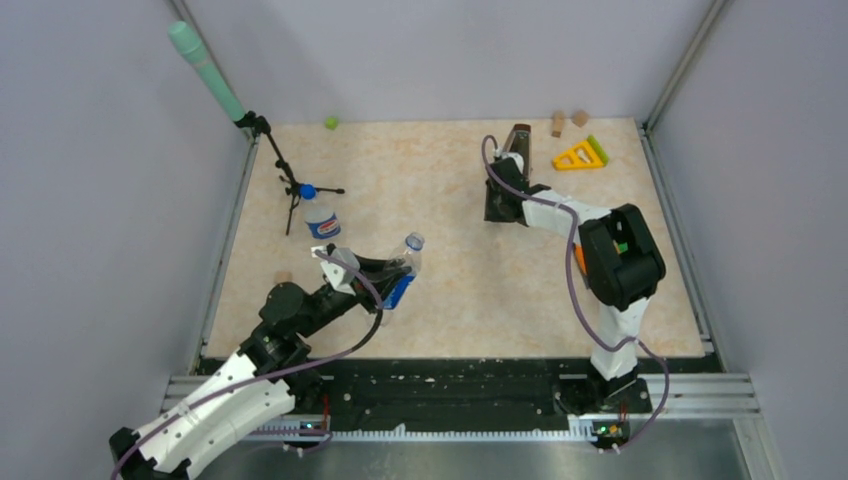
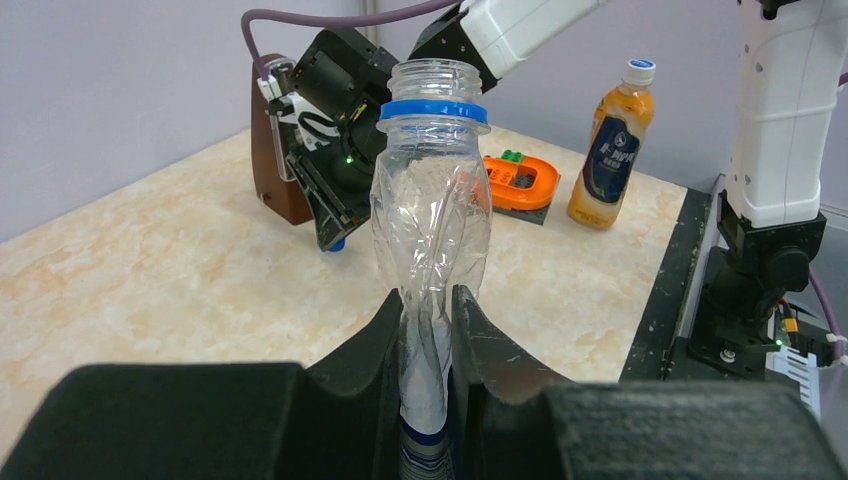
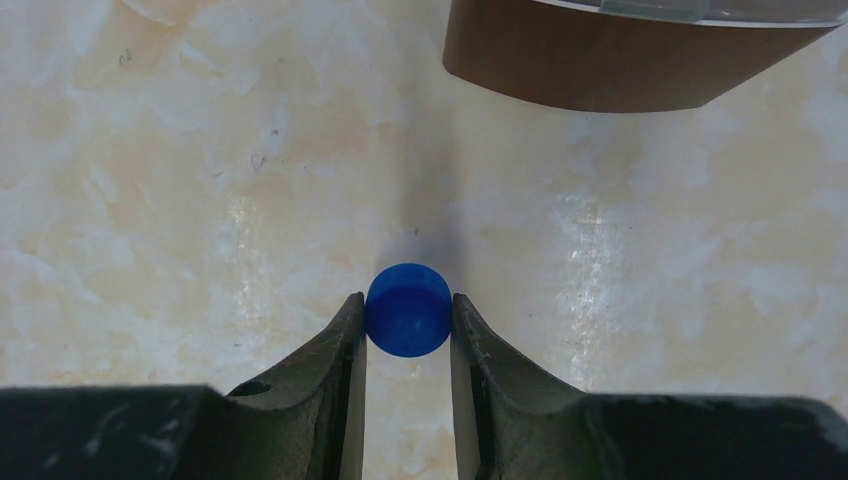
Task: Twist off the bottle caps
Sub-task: Place the bottle cap at the center of the board.
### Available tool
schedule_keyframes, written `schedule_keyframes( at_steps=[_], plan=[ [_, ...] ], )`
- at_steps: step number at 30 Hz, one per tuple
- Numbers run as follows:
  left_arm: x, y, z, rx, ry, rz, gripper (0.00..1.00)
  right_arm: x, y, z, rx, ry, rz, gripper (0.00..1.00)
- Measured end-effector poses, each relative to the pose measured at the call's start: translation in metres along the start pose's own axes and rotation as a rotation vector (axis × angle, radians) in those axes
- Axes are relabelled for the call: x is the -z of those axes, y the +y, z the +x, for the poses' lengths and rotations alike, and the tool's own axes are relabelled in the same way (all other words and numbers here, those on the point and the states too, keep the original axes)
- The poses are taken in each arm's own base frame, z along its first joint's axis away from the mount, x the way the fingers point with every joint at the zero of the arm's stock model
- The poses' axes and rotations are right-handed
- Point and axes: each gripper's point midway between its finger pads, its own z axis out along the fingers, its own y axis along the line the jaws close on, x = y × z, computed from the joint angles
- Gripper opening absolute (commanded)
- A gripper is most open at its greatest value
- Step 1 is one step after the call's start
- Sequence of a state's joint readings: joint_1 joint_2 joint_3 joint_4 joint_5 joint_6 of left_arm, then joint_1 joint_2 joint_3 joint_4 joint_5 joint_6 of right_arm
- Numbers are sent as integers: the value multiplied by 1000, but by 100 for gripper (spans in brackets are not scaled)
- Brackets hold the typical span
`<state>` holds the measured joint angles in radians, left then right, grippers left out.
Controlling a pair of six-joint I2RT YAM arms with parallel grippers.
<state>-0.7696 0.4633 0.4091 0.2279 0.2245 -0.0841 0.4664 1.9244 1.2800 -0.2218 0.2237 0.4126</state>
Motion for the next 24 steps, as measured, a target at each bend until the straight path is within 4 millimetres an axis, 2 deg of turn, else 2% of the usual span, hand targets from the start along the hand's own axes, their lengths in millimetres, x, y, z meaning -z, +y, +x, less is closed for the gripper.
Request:
schedule_keyframes(
  at_steps=[3,6,9,18,21,24],
  plan=[
    [-1,0,0,0,-1,2,0,-1,1,2,4,8,-8,28],
    [-3,0,2,1,4,2,0,-2,3,5,12,19,-18,29],
    [-4,1,5,3,14,1,0,-3,6,7,16,30,-37,43],
    [-6,1,6,4,19,4,0,-2,9,9,22,40,-59,45],
    [-7,1,7,4,22,4,0,8,12,4,17,25,-82,45],
    [-9,2,11,3,32,3,0,38,14,0,4,-13,-136,45]
  ],
)
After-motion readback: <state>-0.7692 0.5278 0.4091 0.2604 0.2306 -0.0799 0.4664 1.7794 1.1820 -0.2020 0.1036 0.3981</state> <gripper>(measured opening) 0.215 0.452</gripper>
